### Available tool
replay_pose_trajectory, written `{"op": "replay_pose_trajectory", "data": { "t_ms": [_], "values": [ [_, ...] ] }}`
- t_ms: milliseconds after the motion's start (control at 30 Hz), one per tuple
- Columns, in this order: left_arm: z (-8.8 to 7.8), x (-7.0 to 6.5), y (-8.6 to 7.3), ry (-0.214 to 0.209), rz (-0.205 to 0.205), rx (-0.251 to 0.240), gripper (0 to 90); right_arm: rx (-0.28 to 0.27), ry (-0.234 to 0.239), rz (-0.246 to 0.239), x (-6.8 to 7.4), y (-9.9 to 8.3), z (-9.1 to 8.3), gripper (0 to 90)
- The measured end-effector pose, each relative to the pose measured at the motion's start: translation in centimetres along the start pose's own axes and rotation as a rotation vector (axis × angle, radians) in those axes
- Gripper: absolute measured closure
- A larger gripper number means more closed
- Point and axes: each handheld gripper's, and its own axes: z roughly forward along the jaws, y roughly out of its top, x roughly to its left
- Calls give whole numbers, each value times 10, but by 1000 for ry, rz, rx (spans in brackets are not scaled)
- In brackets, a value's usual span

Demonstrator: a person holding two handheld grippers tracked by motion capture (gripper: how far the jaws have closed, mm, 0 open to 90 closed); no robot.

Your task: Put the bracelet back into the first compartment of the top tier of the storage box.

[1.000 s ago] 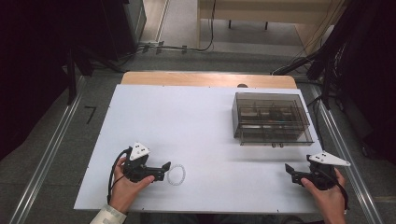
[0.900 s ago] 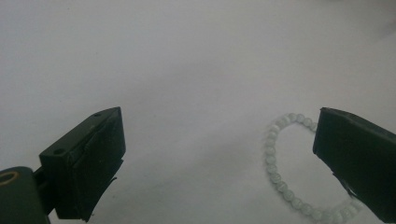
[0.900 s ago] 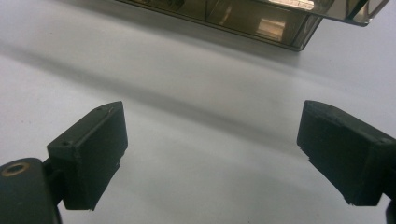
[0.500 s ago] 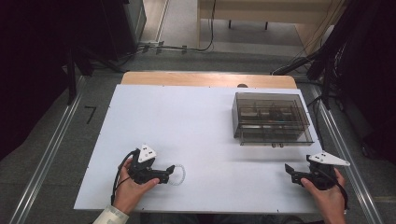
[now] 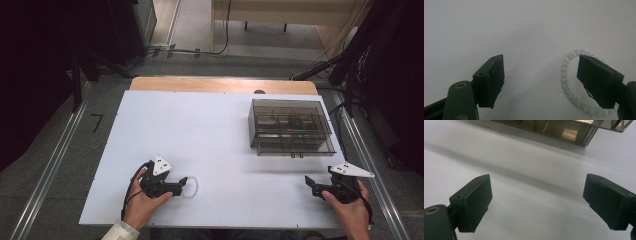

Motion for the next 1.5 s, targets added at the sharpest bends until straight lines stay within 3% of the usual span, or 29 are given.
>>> {"op": "replay_pose_trajectory", "data": {
  "t_ms": [200,867,1167,1500],
  "values": [
    [2,-3,0,9,21,12,346,2,-1,2,0,0,0,69],
    [2,-3,-1,-26,23,18,607,4,2,1,0,0,0,69],
    [1,-3,-1,-35,24,25,787,3,5,-2,0,0,1,69],
    [2,-4,-2,-46,7,19,863,5,5,-1,1,1,1,69]
  ]
}}
